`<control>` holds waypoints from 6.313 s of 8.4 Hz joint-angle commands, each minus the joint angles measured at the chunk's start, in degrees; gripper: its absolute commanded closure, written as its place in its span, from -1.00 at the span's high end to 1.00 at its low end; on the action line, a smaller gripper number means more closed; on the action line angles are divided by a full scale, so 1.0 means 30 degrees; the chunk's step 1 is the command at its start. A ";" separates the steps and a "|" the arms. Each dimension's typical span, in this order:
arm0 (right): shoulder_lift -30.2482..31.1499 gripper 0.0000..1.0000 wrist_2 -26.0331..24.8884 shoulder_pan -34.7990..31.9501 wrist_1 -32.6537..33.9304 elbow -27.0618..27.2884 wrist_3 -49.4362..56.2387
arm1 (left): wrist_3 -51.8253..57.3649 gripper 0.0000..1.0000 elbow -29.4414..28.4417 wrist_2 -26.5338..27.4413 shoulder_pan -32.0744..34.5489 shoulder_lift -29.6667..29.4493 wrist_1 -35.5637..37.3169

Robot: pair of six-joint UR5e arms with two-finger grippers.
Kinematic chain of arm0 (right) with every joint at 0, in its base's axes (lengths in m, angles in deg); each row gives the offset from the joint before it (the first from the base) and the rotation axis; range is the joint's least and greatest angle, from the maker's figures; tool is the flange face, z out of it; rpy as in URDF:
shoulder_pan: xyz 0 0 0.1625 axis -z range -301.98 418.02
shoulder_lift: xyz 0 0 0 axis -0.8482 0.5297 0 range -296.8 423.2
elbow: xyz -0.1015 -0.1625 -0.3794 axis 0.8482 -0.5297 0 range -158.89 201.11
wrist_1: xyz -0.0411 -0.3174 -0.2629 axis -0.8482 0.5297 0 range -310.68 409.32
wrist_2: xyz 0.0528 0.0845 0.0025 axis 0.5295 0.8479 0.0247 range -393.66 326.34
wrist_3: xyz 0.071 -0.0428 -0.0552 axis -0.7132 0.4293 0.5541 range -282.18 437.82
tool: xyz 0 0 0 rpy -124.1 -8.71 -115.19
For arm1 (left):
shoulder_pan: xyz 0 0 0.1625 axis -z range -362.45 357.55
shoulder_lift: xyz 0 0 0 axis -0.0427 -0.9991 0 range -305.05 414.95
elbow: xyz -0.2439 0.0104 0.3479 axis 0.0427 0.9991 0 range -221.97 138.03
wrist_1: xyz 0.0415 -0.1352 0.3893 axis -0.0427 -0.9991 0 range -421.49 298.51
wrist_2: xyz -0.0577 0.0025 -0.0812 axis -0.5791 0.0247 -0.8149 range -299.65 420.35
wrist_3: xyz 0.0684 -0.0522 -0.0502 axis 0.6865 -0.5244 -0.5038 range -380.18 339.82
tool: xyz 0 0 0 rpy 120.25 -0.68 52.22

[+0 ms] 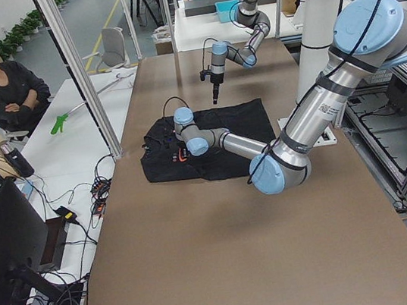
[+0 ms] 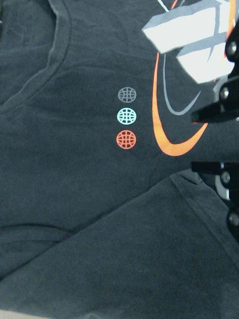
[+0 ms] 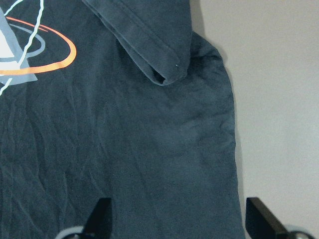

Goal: Fold clothes
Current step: 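Lower both grippers toward the shirt hem nearest the robot, then grasp the hem corners with the left and right grippers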

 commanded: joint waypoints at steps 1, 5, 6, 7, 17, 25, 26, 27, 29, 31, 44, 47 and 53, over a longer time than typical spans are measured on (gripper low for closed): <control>0.0612 0.89 -0.0108 0.0119 0.0289 0.0644 -0.0697 | -0.2002 0.88 0.5783 0.1654 -0.1757 0.3437 0.2034; 0.3571 0.84 -0.3195 0.4232 0.0350 0.3048 -0.7622 | -0.5773 0.88 1.4063 0.3994 -0.5734 0.8629 0.5331; 0.4882 0.78 -0.4519 0.5787 0.0350 0.4066 -0.8430 | -0.6623 0.88 1.4070 0.4520 -0.6209 0.8665 0.5361; 0.6200 0.73 -0.4532 0.6673 0.0350 0.5237 -0.8496 | -0.6661 0.88 1.4099 0.5657 -0.6707 0.8694 0.5390; 0.6858 -0.73 -0.7872 1.0959 0.0292 0.4545 -0.9668 | -0.6661 0.88 1.4773 0.6401 -0.6771 0.9192 0.5391; 0.7327 -1.00 -0.6848 1.1134 0.0087 0.6244 -0.9317 | -0.8357 0.82 1.7484 0.8040 -0.7731 1.2636 0.5742; 0.7298 -1.00 -0.6817 1.1106 0.0087 0.6332 -0.9404 | -0.8505 0.77 1.8020 0.8215 -0.8433 1.3432 0.5742; 0.7211 -1.00 -0.6759 1.1134 0.0087 0.6362 -0.9433 | -0.9667 0.63 1.7880 1.0160 -1.0442 1.3469 0.5771; 0.7210 -1.00 -0.6759 1.1135 0.0087 0.6333 -0.9463 | -1.1137 0.27 1.7853 1.1494 -1.3028 1.4024 0.5771; 0.7239 -1.00 -0.6758 1.1106 0.0087 0.6127 -0.9463 | -1.1783 0.10 1.7792 1.2201 -1.4178 1.5312 0.5684; 0.7503 -1.00 -0.6758 1.1047 0.0145 0.6128 -0.9493 | -1.1438 -1.00 1.7703 1.1967 -1.3890 1.4876 0.5771; 0.7619 -1.00 -0.6758 1.0988 0.0145 0.6273 -0.9492 | -1.1349 -1.00 1.9131 1.1733 -1.3948 1.5371 0.6323; 0.7742 -1.00 -0.3455 0.8657 0.0116 0.8971 -0.9377 | -1.0624 -1.00 2.2535 0.9172 -1.2939 1.5082 0.7793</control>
